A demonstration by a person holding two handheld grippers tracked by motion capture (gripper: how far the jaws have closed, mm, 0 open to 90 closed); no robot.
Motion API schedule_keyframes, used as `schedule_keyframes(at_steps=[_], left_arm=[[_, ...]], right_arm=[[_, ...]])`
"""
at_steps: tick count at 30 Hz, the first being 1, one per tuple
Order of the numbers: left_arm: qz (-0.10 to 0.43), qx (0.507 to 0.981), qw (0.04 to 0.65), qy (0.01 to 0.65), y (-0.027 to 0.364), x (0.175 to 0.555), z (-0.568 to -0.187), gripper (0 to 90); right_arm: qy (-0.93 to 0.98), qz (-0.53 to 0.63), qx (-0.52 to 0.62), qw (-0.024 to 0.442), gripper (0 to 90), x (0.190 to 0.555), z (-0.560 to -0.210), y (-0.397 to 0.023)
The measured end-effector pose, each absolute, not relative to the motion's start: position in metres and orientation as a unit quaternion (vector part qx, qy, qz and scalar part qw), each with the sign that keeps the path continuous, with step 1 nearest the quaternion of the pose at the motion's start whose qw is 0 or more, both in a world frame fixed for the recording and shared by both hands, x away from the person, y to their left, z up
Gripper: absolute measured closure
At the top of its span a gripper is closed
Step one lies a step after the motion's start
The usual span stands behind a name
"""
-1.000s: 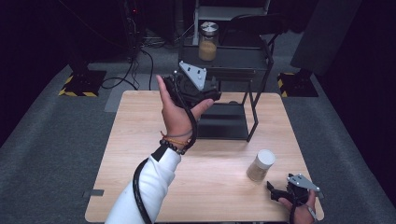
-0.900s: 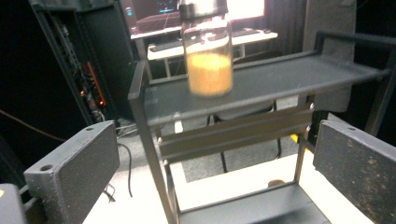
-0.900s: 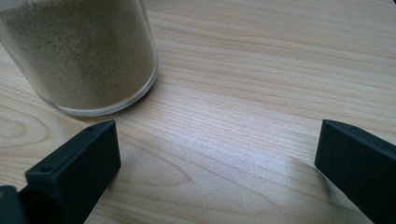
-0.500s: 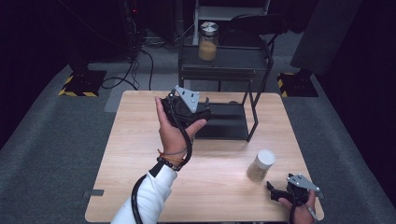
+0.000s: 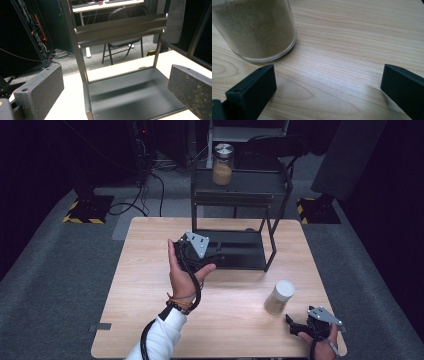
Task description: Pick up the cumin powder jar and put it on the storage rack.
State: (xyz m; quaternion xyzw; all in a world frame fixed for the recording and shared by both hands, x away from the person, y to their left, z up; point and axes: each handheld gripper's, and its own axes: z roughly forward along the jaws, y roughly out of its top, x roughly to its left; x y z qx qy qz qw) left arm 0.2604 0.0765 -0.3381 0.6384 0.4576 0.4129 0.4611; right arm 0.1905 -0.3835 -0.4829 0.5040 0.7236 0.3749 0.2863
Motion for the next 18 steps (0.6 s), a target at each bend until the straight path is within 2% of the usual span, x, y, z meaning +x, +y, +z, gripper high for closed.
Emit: schedule_keyframes(at_steps=[18], left_arm=[[0.384, 0.656, 0.453, 0.466, 0.081, 0.251, -0.379, 0.1]], right_arm=[[0.724, 0.375, 0.503, 0.288, 0.0, 0.19, -0.483, -0.383]])
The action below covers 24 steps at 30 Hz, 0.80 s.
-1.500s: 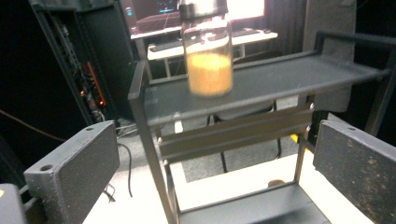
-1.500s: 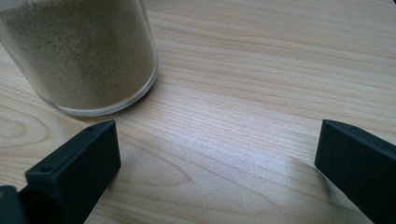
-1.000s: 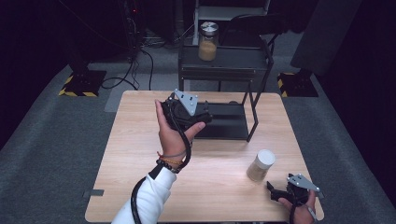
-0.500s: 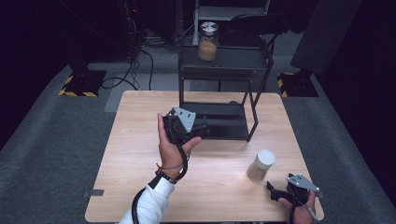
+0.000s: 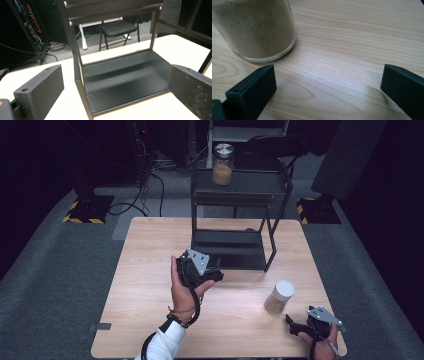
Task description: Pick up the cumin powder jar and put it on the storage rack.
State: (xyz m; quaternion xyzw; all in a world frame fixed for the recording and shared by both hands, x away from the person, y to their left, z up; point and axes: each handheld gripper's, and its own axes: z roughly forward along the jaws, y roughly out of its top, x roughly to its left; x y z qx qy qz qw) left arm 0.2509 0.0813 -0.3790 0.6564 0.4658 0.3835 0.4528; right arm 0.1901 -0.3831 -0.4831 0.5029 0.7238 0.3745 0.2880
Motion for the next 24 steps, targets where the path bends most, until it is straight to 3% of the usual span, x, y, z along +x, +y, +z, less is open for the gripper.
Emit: schedule_keyframes(at_steps=[24], left_arm=[[0.357, 0.674, 0.431, 0.482, 0.083, 0.241, -0.434, 0.2]], right_arm=[[0.724, 0.374, 0.502, 0.29, 0.0, 0.19, -0.483, -0.383]])
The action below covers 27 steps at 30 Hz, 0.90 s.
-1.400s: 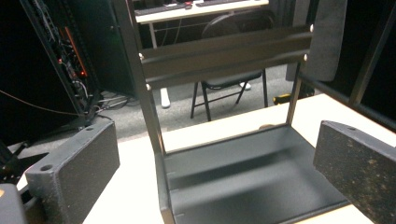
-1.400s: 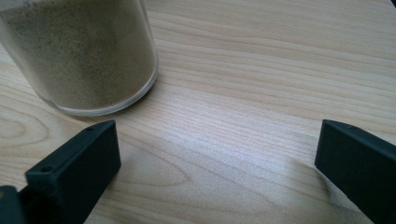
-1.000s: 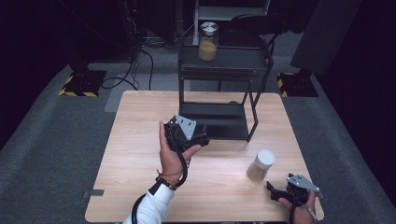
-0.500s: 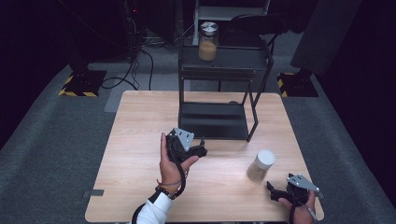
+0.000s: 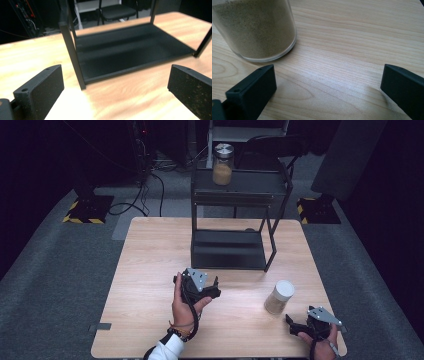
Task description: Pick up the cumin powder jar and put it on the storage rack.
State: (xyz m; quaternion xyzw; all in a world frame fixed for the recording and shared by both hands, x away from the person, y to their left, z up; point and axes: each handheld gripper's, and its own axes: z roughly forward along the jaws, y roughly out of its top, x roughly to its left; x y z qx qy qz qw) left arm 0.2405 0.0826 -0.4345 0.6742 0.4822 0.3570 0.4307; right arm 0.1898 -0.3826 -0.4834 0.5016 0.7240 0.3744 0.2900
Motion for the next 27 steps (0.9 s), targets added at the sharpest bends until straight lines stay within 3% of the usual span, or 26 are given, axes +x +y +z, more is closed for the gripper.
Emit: schedule_keyframes(at_steps=[27], left_arm=[[0.313, 0.702, 0.396, 0.503, 0.092, 0.236, -0.479, 0.1]], right_arm=[[0.724, 0.375, 0.503, 0.288, 0.0, 0.19, -0.483, -0.383]])
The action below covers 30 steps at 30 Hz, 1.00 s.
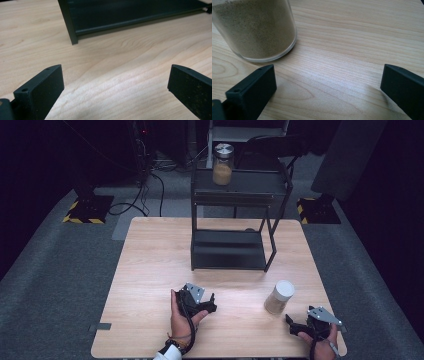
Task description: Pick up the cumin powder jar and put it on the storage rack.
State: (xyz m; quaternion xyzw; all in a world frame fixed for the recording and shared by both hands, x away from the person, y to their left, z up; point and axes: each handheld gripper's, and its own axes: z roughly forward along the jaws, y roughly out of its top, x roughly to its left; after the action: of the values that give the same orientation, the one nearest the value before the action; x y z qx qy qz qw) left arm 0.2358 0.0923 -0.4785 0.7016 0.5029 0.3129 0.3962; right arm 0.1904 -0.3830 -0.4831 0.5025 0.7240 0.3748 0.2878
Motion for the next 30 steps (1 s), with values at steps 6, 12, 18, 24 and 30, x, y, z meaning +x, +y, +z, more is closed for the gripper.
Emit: schedule_keyframes(at_steps=[6, 12, 18, 24, 30], left_arm=[[0.307, 0.704, 0.385, 0.512, 0.0917, 0.2337, -0.4849, 0.3], [0.306, 0.713, 0.371, 0.51, 0.0881, 0.2338, -0.4875, 0.3], [0.303, 0.708, 0.374, 0.517, 0.0881, 0.2338, -0.4889, 0.2], [0.285, 0.704, 0.38, 0.528, 0.0926, 0.238, -0.4881, 0.2], [0.287, 0.703, 0.38, 0.527, 0.0915, 0.2375, -0.4884, 0.3]], right_arm=[[0.724, 0.375, 0.502, 0.289, 0.0, 0.1901, -0.4833, -0.3828], [0.724, 0.374, 0.501, 0.291, 0.0, 0.1897, -0.4836, -0.3824], [0.724, 0.374, 0.502, 0.291, 0.0, 0.1897, -0.4835, -0.3822], [0.723, 0.374, 0.502, 0.29, 0.0, 0.1899, -0.4835, -0.3822], [0.723, 0.373, 0.501, 0.295, 0.0, 0.1888, -0.484, -0.3808]])
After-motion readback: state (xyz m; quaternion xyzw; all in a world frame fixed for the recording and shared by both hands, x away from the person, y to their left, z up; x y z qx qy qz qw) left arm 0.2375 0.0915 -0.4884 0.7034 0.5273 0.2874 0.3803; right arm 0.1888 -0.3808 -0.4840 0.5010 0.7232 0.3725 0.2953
